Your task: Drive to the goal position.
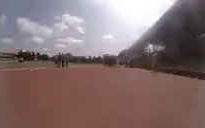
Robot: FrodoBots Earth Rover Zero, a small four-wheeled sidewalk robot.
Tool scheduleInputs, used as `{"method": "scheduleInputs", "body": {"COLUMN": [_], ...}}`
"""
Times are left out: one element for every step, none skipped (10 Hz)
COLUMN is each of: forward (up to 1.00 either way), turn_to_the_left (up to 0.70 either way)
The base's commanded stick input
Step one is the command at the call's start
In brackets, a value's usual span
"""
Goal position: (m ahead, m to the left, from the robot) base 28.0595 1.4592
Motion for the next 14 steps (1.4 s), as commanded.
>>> {"method": "scheduleInputs", "body": {"forward": [0.7, 0.7, 0.7, 0.7, 0.7, 0.7, 0.7, 0.7, 0.7, 0.7, 0.7, 0.7, 0.7, 0.7], "turn_to_the_left": [0.0, 0.0, 0.0, 0.0, 0.0, 0.0, 0.0, 0.0, 0.0, 0.0, 0.0, 0.0, 0.0, 0.0]}}
